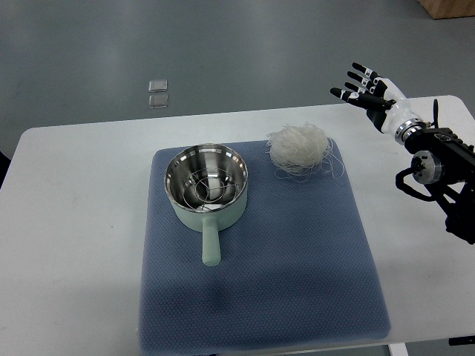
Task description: Put vermicelli into pot with right hand
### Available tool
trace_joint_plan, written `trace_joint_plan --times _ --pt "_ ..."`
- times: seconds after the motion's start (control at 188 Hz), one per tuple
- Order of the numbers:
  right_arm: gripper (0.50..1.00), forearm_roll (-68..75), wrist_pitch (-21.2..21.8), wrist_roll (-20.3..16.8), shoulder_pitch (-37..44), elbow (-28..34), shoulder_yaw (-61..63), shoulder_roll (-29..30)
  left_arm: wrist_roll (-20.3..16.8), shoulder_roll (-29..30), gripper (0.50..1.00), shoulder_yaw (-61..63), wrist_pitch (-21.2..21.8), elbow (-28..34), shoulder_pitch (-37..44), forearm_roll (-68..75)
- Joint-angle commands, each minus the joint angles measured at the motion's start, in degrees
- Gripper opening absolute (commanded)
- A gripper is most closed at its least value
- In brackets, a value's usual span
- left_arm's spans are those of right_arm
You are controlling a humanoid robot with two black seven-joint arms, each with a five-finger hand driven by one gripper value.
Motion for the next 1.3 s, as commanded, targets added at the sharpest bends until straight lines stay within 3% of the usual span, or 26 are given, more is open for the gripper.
trace_joint_plan --times 0.0,0.734,1.117,1.293 --pt "0.928 -2.6 1.0 -0.1 0.7 0.1 0.0 0.2 0.0 0.0 1.000 0.0 0.0 0.0 0.0 0.0" --pt "0.926 -17.1 1.3 0.1 9.7 0.3 -16.1 -2.4 0.1 0.0 1.000 -0.1 0.0 0.1 0.0 0.0" --pt "0.924 -34.2 6.5 3.0 18.7 2.0 -31.8 -4.1 0.0 0.0 1.000 0.0 0.0 0.3 0.0 0.0" --pt "0.924 -40.4 6.6 3.7 20.8 2.5 -37.7 -3.3 0.1 0.0 1.000 0.0 0.0 0.3 0.0 0.0"
